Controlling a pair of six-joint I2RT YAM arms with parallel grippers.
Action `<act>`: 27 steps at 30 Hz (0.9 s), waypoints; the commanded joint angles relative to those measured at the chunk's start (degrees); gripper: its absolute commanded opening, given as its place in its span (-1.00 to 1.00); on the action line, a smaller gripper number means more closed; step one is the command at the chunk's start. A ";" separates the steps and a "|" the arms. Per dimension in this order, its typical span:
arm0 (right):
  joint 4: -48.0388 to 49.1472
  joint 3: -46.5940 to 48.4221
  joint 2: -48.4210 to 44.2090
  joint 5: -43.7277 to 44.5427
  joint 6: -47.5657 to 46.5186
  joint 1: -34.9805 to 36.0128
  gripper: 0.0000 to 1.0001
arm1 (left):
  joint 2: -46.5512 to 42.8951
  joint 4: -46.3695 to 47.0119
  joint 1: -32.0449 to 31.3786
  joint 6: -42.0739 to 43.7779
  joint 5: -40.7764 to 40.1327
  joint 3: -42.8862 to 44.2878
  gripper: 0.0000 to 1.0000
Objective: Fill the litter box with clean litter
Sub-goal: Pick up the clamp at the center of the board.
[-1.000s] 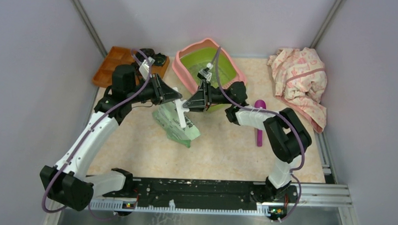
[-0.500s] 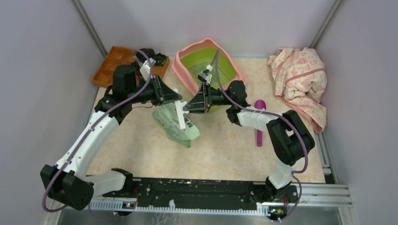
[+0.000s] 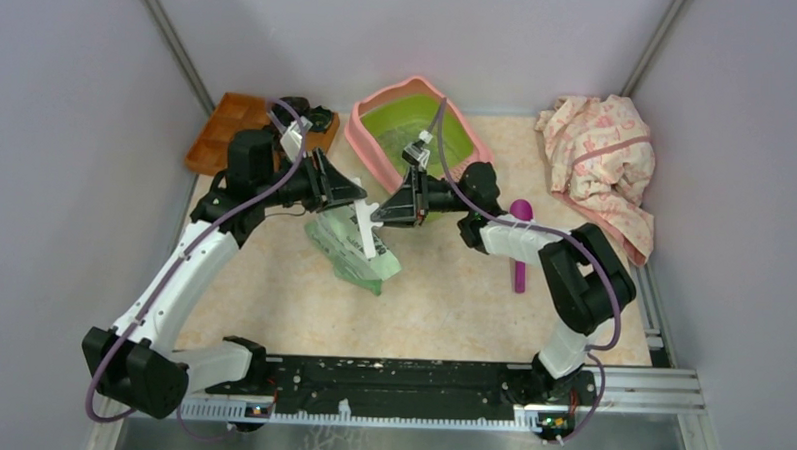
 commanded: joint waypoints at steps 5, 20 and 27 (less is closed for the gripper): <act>3.08 0.30 -3.04 0.29 -0.63 -0.76 -1.00 | 0.16 -0.79 0.20 1.79 0.08 3.01 0.07; 4.41 4.47 0.19 1.23 2.48 0.67 -0.76 | 1.99 3.54 0.16 -0.46 2.16 -1.43 -0.70; 5.12 5.98 0.51 0.20 4.45 1.64 -0.22 | 1.96 3.46 0.15 -1.21 0.85 -0.96 -0.80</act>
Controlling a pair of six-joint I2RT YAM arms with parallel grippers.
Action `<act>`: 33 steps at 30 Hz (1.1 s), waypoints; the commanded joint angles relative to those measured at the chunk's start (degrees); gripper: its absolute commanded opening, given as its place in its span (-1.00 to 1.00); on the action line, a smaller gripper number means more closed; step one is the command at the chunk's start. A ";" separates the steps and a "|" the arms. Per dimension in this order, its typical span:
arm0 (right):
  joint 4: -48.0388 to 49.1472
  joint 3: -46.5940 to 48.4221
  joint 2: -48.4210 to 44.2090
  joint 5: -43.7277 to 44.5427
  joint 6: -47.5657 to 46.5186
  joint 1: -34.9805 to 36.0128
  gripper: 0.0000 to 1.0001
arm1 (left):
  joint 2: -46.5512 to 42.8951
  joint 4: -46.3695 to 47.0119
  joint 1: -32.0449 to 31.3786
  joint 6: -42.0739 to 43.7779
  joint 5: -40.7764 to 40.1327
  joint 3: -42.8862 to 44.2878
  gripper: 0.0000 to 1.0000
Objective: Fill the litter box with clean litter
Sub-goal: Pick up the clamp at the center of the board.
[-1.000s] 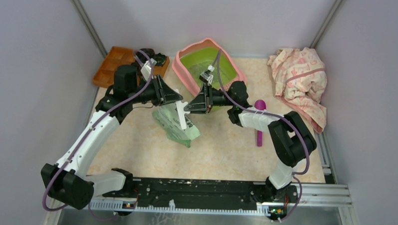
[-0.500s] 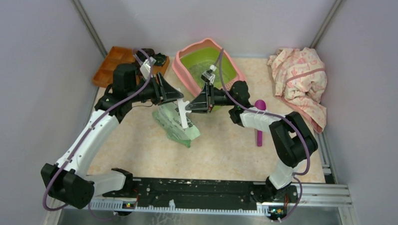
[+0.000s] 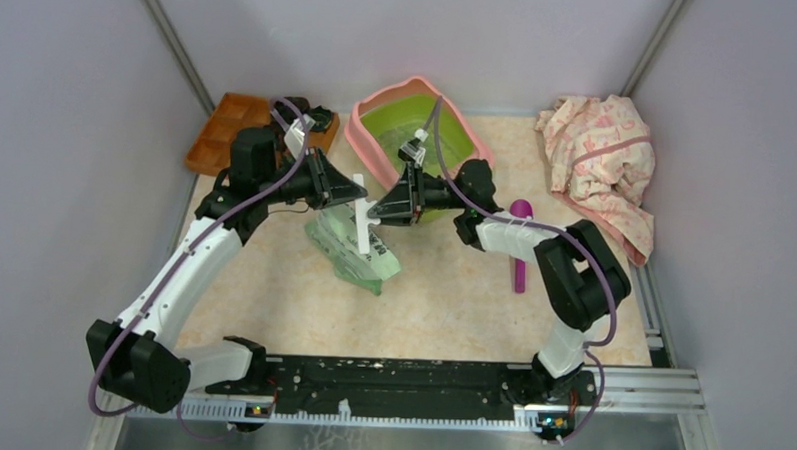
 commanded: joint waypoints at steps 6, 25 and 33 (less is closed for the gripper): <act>6.48 5.07 -0.92 0.25 2.94 1.98 -0.11 | 0.00 0.54 0.04 -0.68 -1.14 -1.70 -0.81; 15.04 4.88 0.36 1.24 10.12 3.42 -1.00 | -2.04 -3.77 0.07 1.60 -4.86 -0.23 -0.39; 26.75 2.34 2.18 0.56 19.63 1.74 -1.00 | -3.03 -9.32 0.25 4.79 -9.38 6.65 0.08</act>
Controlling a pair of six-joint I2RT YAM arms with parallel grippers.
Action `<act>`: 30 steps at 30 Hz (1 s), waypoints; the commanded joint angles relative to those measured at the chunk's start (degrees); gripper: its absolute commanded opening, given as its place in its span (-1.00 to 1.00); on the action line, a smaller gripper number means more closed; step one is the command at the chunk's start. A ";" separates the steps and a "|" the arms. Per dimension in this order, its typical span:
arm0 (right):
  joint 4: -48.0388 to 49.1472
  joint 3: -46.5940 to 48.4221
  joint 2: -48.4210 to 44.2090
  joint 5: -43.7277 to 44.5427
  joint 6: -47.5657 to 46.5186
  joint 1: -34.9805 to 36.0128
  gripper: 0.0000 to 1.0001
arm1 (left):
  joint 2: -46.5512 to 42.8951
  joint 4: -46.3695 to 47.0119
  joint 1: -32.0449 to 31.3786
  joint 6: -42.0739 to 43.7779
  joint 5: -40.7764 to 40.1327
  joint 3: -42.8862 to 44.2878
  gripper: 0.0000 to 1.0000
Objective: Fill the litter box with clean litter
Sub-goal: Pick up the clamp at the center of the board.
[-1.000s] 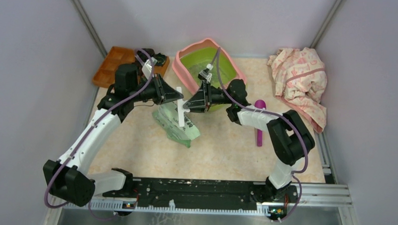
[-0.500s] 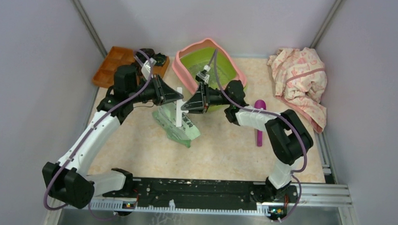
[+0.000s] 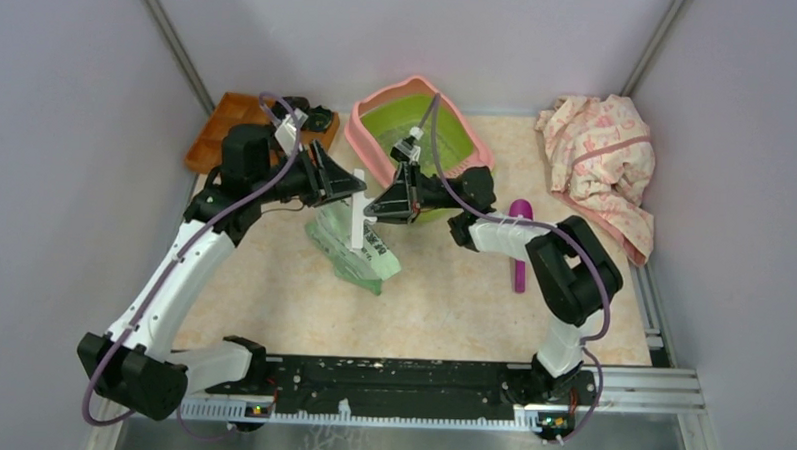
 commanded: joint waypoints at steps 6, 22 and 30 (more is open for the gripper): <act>-7.78 0.33 -6.80 -3.67 -9.75 -5.21 -1.00 | 0.29 -9.80 0.65 7.09 -8.64 8.40 0.09; -115.52 33.92 -12.02 25.83 -89.90 -8.68 -1.00 | 10.08 -26.26 1.10 13.44 -15.61 17.87 -0.06; -117.46 33.20 -12.74 31.82 -93.36 -8.68 -1.00 | 12.59 -29.05 1.01 14.46 -17.17 17.41 -0.10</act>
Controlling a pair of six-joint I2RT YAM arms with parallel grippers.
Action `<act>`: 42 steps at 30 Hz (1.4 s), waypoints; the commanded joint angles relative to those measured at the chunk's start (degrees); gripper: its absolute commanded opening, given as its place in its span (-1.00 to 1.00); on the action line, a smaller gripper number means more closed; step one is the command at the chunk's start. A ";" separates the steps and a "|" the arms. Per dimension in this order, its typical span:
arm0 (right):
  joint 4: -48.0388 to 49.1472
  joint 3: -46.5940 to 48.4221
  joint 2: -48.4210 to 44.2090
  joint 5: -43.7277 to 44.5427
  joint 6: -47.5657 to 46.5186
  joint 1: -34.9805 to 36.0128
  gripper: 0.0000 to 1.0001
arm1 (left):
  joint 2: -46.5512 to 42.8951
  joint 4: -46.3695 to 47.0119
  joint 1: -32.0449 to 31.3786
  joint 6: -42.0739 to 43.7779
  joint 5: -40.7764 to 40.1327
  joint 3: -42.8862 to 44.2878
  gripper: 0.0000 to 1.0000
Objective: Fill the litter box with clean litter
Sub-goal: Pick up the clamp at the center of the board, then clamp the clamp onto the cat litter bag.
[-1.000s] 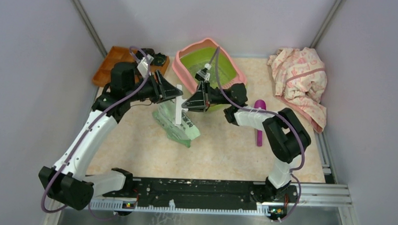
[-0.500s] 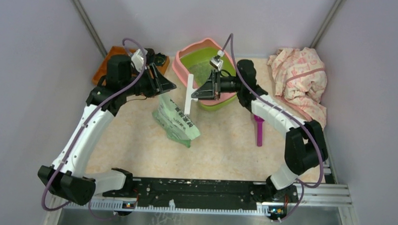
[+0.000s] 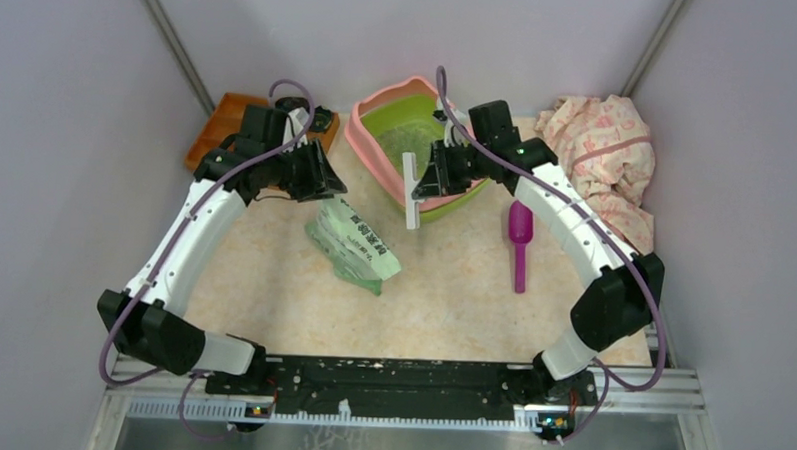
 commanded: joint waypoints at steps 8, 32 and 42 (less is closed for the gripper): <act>-3.72 -0.59 -1.87 4.91 -6.88 0.18 -1.00 | -0.67 -3.19 0.18 1.46 -3.47 -4.42 -0.11; -8.37 7.19 2.18 25.53 -15.81 15.46 -1.00 | 1.57 3.44 0.26 0.48 -5.44 -9.76 -0.02; -3.76 6.73 2.64 23.02 -15.07 17.51 -1.00 | -0.58 7.56 0.22 -0.47 -6.37 -14.77 -0.02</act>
